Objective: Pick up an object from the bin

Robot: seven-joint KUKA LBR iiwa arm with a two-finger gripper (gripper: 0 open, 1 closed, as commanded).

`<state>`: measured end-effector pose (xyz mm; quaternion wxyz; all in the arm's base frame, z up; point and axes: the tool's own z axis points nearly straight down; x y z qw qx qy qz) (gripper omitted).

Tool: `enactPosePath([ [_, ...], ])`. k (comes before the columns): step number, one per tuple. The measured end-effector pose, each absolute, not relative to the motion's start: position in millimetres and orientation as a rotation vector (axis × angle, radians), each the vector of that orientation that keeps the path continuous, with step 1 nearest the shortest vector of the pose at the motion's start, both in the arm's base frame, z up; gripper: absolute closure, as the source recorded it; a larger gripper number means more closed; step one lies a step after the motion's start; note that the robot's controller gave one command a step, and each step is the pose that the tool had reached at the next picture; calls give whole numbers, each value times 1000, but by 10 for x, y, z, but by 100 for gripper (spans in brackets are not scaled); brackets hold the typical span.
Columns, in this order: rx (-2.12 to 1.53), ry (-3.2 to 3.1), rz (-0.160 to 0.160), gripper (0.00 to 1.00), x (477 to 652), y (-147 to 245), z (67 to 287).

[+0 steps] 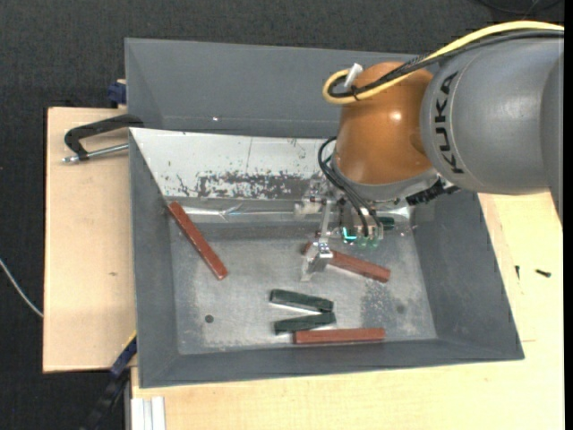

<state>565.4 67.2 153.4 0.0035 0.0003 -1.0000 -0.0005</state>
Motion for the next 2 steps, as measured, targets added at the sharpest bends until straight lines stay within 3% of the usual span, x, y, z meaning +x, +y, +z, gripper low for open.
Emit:
enactPosePath([
  [1,0,-3143,-2,0,5673,670,1576],
  [2,-56,-3145,0,100,5555,167,791],
])
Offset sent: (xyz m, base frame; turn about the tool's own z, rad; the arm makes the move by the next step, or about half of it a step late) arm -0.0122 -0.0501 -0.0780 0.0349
